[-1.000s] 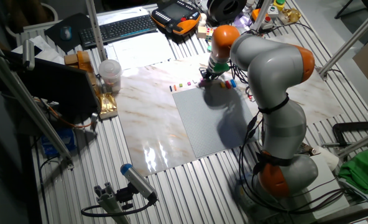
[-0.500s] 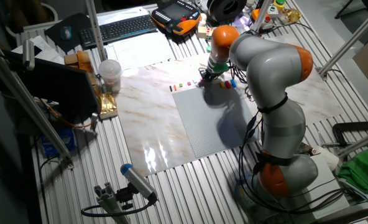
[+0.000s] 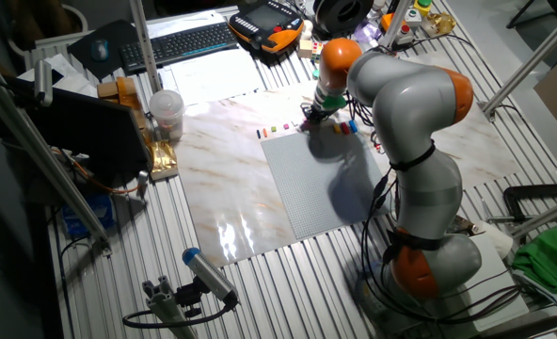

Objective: Build with small Lego blocks

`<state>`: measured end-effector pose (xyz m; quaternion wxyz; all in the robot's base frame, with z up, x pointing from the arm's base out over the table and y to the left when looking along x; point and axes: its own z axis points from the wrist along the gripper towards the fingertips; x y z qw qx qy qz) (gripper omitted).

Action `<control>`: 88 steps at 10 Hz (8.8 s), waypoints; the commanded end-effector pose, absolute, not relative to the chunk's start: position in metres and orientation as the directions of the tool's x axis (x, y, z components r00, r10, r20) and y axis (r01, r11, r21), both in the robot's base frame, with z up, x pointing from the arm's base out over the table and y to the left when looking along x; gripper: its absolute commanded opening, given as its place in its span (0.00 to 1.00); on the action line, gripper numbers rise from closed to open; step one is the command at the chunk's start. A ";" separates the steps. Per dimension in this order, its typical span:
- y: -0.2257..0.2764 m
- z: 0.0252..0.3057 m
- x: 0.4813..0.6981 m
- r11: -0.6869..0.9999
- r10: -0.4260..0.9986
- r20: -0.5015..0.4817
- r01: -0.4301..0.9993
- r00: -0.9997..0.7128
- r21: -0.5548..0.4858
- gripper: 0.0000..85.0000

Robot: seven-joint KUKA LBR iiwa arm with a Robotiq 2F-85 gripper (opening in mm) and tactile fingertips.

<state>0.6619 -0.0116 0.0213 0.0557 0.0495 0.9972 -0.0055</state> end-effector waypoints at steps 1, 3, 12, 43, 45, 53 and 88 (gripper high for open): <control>-0.012 0.021 0.662 0.995 0.094 -0.107 0.095 -0.990 -0.006 0.01; -0.012 0.024 0.660 0.996 0.092 -0.105 0.094 -0.990 -0.011 0.01; -0.034 0.050 0.617 0.997 0.049 -0.064 0.053 -0.997 -0.062 0.01; -0.041 0.022 0.602 0.998 0.054 -0.056 0.056 -0.997 -0.030 0.01; -0.042 0.022 0.603 0.998 0.054 -0.056 0.056 -0.997 -0.030 0.01; -0.044 0.021 0.605 0.998 0.054 -0.057 0.056 -0.997 -0.027 0.01; -0.038 0.025 0.609 0.993 0.099 -0.078 0.103 -0.992 -0.050 0.78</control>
